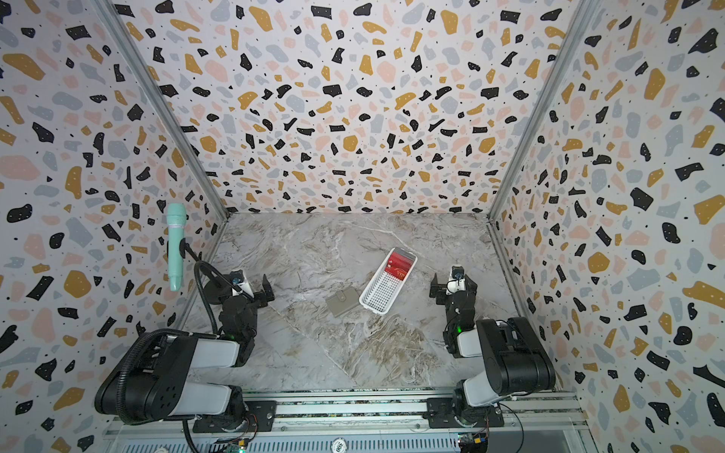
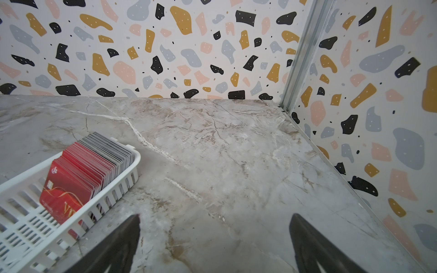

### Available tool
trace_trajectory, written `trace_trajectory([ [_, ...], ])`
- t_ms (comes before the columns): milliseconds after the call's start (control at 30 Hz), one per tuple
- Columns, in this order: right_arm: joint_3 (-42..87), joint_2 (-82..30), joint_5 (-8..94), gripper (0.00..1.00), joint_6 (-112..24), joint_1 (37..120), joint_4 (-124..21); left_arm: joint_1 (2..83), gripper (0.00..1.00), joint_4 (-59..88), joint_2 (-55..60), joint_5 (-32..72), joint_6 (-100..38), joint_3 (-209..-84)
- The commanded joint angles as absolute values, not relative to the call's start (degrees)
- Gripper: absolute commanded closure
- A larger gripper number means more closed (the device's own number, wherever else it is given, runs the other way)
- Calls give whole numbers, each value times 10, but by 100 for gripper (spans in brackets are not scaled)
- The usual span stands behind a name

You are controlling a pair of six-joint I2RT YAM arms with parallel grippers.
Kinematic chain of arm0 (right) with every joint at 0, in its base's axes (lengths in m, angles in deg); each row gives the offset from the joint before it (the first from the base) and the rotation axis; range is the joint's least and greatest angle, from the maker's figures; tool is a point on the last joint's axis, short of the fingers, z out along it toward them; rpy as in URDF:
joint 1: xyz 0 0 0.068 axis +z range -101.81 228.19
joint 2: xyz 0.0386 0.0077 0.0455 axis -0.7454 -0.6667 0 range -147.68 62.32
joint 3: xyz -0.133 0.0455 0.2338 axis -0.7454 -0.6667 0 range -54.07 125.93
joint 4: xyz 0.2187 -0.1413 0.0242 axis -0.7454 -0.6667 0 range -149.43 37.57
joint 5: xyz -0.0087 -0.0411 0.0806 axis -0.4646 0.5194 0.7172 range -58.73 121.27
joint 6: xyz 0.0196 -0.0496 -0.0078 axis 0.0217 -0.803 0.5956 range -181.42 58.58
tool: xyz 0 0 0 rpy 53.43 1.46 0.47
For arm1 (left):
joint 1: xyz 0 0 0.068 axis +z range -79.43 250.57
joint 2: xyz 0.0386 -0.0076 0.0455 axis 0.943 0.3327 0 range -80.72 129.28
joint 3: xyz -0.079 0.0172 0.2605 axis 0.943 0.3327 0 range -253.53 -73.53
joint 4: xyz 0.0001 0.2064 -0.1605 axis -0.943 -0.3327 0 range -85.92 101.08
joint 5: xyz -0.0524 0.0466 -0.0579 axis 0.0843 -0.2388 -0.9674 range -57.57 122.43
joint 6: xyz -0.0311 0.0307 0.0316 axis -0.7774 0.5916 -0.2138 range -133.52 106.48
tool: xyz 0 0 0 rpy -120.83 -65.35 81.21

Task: Insert credit cards into a card holder
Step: Rotate the storage box at the center of the table.

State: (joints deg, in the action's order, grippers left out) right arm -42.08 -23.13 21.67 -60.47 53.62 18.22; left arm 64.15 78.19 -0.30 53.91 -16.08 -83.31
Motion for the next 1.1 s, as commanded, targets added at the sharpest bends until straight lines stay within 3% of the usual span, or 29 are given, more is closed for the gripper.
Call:
trace_trajectory([
  [0,-424,-228,220,1,-608,538,187,646,0,795,-10,536,-155,-829],
  [600,-428,-205,191,1,-614,551,186,646,0,772,-44,550,-160,-831],
  [800,-350,-81,175,1,-570,583,-80,645,0,543,-187,552,-231,-893],
  [900,-328,-24,135,1,-552,635,-169,642,0,466,-239,497,-309,-920],
  [1067,-296,35,199,3,-465,699,-300,624,0,373,-262,401,-426,-960],
])
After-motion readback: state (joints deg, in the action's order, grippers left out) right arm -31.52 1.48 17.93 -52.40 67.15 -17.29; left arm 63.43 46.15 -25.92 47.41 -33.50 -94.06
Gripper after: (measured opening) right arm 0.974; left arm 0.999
